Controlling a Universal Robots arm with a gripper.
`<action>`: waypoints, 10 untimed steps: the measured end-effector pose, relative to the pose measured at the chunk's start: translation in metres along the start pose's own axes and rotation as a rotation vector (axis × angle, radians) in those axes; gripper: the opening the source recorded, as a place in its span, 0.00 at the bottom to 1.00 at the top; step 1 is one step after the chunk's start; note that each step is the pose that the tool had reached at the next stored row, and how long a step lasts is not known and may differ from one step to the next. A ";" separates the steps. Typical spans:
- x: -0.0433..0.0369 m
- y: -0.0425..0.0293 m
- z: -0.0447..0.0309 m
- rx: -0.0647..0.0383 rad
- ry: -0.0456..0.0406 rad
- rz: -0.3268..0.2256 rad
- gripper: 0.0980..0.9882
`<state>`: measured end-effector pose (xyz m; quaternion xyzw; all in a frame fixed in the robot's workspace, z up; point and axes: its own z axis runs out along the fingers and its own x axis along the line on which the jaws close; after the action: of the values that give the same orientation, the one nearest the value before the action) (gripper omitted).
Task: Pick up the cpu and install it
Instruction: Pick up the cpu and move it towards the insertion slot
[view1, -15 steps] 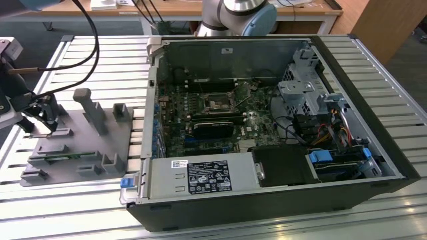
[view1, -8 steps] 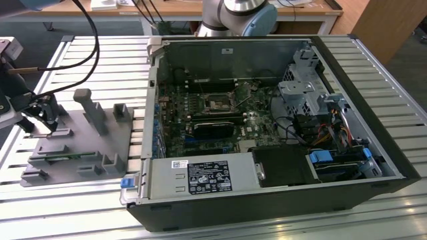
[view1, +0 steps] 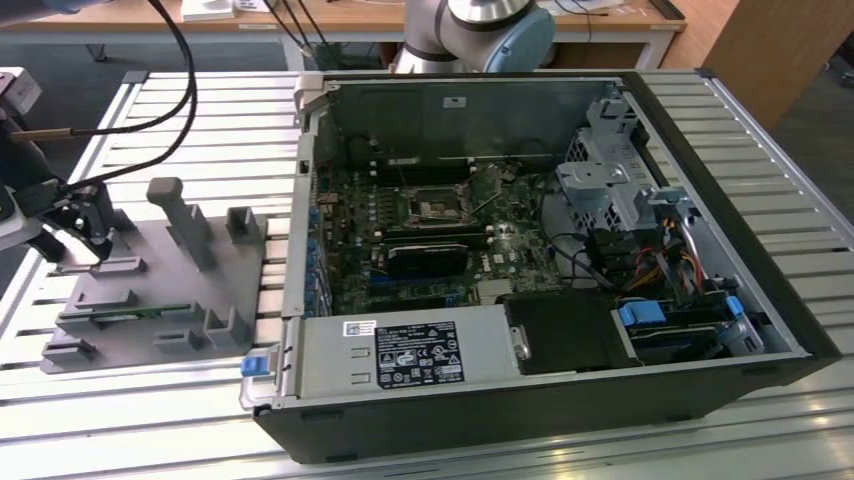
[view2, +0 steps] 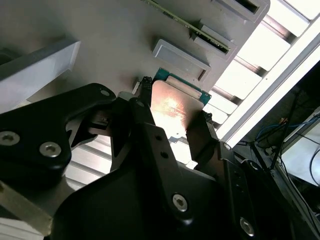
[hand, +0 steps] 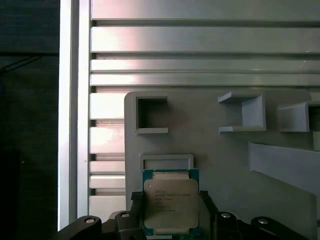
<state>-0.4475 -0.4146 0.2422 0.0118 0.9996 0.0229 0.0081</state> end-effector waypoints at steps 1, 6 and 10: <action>0.0000 0.0001 -0.0013 0.000 0.0000 0.000 0.48; -0.0001 0.0004 -0.0072 0.000 0.0000 0.000 0.48; -0.0002 0.0006 -0.0131 0.000 0.0001 0.000 0.48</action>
<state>-0.4475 -0.4145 0.2553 0.0119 0.9996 0.0229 0.0081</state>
